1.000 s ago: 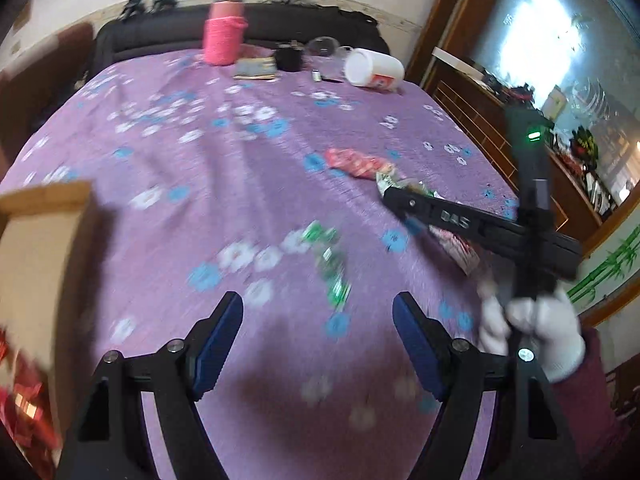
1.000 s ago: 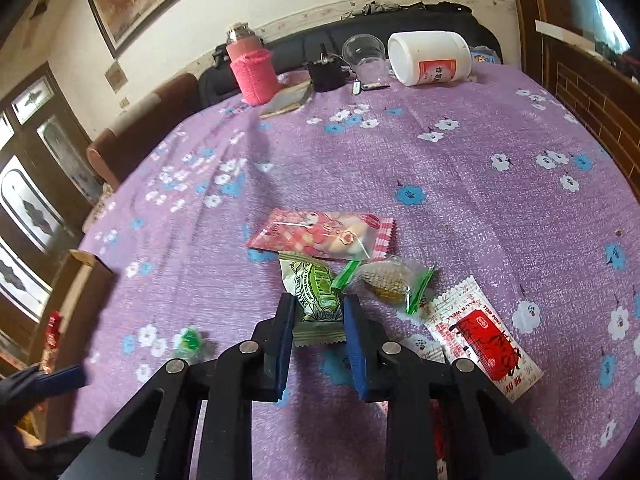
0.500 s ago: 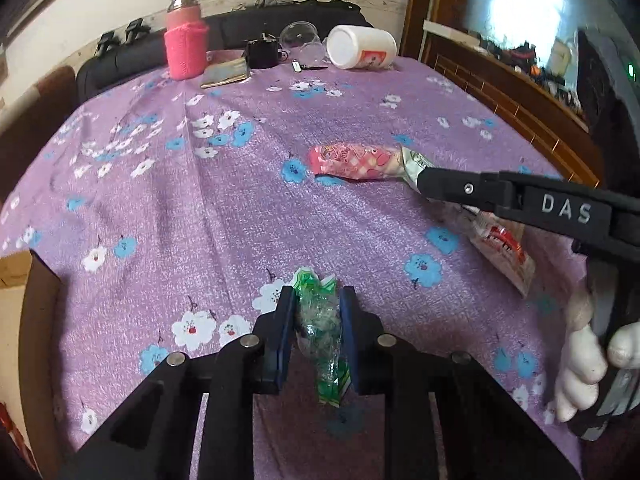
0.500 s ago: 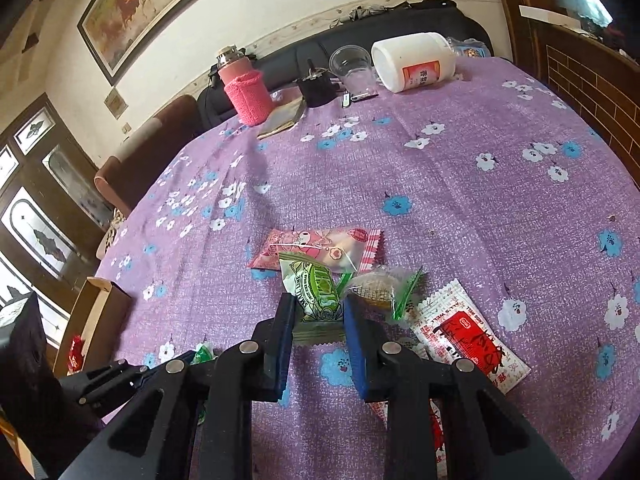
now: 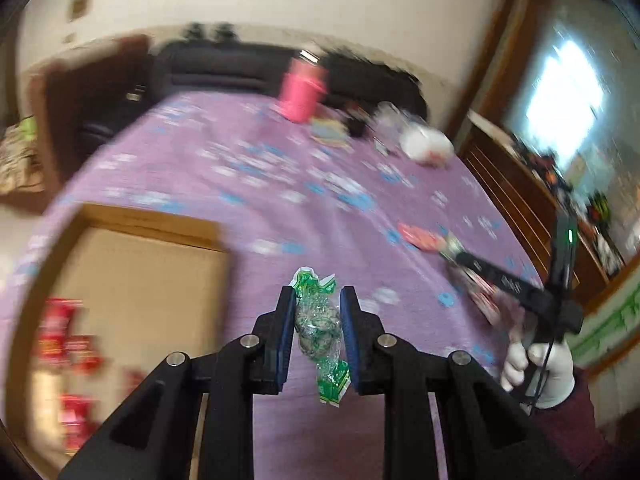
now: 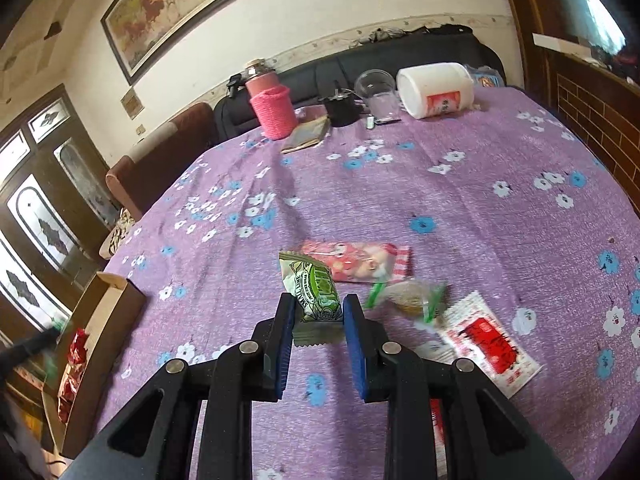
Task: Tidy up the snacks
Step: 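Carry both green snacks into the box and open both tools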
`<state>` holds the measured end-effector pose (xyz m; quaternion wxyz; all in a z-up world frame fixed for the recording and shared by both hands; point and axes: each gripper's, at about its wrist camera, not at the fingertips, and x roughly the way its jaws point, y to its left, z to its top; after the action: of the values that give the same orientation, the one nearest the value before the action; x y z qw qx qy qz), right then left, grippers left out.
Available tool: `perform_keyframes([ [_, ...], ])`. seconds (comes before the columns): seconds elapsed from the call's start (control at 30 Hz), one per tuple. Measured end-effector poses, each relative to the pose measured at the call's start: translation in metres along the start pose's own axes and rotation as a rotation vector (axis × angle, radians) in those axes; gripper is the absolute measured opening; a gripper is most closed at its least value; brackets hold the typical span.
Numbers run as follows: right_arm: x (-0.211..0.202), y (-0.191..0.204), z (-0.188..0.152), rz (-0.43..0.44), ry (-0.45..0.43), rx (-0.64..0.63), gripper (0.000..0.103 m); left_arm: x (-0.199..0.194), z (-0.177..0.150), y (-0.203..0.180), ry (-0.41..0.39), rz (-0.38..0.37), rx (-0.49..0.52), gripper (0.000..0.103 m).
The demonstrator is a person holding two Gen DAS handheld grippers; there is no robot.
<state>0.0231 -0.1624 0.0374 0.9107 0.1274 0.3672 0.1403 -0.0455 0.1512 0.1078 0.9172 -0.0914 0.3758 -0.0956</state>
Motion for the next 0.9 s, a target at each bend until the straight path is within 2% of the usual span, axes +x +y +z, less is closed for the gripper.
perform_keyframes([
  [0.13, -0.005, 0.029, -0.002, 0.045, 0.015, -0.009, 0.026, -0.044, 0.003, 0.063, -0.047, 0.103, -0.069, 0.022],
  [0.23, -0.013, 0.075, -0.001, 0.101, 0.031, -0.074, 0.026, -0.061, 0.004, 0.101, -0.057, 0.154, -0.104, 0.022],
  [0.37, -0.012, 0.148, -0.001, 0.228, 0.083, -0.148, 0.027, -0.06, 0.001, 0.142, -0.036, 0.158, -0.164, 0.022],
  [0.5, 0.012, 0.225, -0.018, 0.314, 0.17, -0.234, 0.027, -0.046, -0.013, 0.162, 0.0, 0.162, -0.196, 0.022],
  [0.67, 0.052, 0.295, -0.047, 0.326, 0.259, -0.333, 0.027, -0.026, -0.026, 0.181, 0.049, 0.141, -0.236, 0.022],
  [0.9, 0.092, 0.32, -0.062, 0.236, 0.303, -0.385, 0.027, -0.008, -0.018, 0.187, 0.066, 0.102, -0.249, 0.022],
])
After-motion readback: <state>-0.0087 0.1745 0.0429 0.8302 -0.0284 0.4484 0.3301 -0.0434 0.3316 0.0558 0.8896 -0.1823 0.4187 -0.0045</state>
